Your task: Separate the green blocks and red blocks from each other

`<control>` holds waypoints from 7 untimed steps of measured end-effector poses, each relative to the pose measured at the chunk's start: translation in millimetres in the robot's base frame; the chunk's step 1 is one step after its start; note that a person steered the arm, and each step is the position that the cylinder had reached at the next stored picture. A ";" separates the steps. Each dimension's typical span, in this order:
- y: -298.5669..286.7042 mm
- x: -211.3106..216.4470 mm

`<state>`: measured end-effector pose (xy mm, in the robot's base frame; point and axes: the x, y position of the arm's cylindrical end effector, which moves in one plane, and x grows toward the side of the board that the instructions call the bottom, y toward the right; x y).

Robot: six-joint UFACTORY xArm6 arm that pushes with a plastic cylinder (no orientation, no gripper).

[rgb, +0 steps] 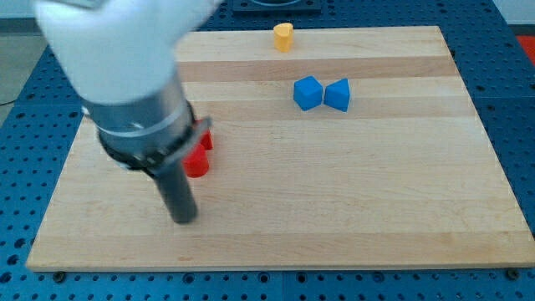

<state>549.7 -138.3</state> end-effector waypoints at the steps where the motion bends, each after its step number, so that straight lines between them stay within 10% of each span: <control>1: -33.7 -16.7; 7: -31.9 -117.4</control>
<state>432.3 -170.2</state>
